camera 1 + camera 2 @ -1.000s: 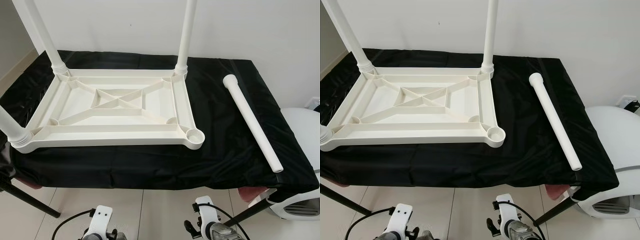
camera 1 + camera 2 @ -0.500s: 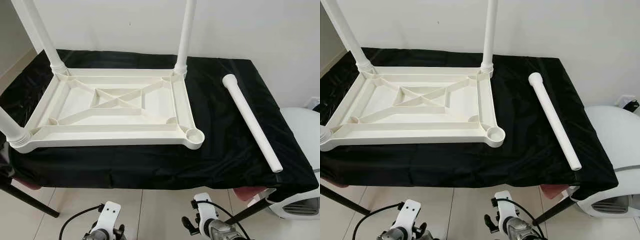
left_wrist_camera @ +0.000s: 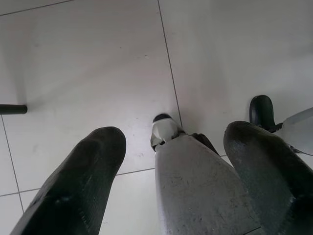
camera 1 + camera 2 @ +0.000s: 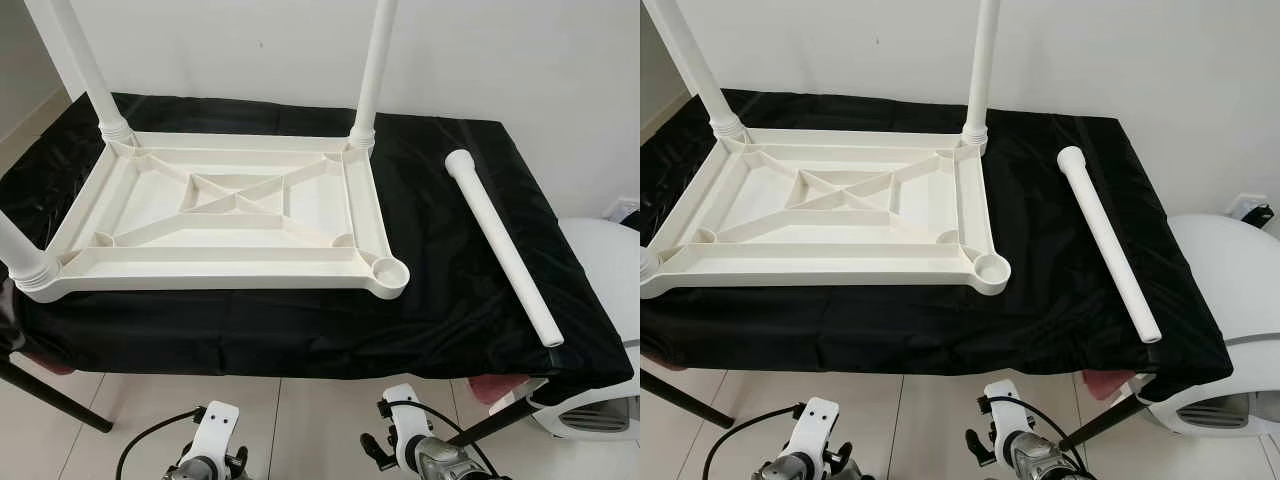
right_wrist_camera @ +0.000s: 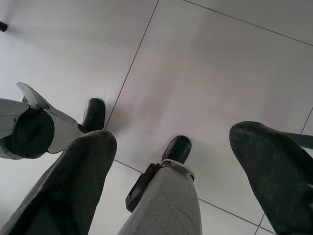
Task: Building children table
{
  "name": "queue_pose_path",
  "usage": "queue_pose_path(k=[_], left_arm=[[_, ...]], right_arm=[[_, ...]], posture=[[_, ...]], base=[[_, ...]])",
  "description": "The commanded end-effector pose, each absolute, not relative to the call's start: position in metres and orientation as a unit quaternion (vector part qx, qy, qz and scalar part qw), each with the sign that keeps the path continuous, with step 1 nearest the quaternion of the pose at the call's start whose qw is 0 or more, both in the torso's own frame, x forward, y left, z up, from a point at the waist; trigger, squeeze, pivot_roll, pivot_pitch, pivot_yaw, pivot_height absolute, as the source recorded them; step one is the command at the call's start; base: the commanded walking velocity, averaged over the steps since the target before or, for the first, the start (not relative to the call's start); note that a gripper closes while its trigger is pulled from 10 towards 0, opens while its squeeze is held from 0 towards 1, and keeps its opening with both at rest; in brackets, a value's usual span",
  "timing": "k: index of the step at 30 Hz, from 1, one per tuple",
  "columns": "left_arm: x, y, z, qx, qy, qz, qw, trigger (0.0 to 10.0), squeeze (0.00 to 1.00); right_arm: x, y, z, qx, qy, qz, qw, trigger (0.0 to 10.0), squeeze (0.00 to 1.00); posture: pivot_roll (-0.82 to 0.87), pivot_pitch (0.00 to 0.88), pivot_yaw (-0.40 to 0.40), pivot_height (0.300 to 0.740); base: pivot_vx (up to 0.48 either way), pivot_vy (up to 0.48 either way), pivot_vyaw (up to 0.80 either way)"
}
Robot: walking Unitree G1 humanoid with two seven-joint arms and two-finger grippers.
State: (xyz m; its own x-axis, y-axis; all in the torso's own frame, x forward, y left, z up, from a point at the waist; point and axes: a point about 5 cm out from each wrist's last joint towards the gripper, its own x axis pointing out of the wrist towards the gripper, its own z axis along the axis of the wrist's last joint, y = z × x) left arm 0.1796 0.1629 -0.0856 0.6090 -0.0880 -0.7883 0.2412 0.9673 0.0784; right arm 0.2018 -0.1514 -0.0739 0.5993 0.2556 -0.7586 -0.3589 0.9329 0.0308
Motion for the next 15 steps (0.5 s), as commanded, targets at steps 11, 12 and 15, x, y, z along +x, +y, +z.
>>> queue_pose_path(k=[11,12,15], left_arm=[[0.1749,0.1557,-0.0883,0.079,0.445,-0.119,0.884,10.0,0.00],[0.1749,0.1554,-0.0883,0.079,0.445,-0.119,0.884,10.0,0.00],[0.1751,0.1554,-0.0882,0.077,0.444,-0.118,0.885,10.0,0.00]], right_arm=[[0.1942,-0.1543,-0.0783,-0.061,0.427,0.160,0.888,10.0,0.00],[0.1936,-0.1546,-0.0786,-0.060,0.428,0.158,0.888,10.0,0.00],[0.1932,-0.1548,-0.0789,-0.059,0.429,0.156,0.888,10.0,0.00]], posture=[[0.03,0.000,0.011,0.740],[0.03,0.000,0.010,0.740],[0.03,0.000,0.010,0.740]], base=[[0.000,0.000,0.00],[0.000,0.000,0.00],[0.000,0.000,0.00]])
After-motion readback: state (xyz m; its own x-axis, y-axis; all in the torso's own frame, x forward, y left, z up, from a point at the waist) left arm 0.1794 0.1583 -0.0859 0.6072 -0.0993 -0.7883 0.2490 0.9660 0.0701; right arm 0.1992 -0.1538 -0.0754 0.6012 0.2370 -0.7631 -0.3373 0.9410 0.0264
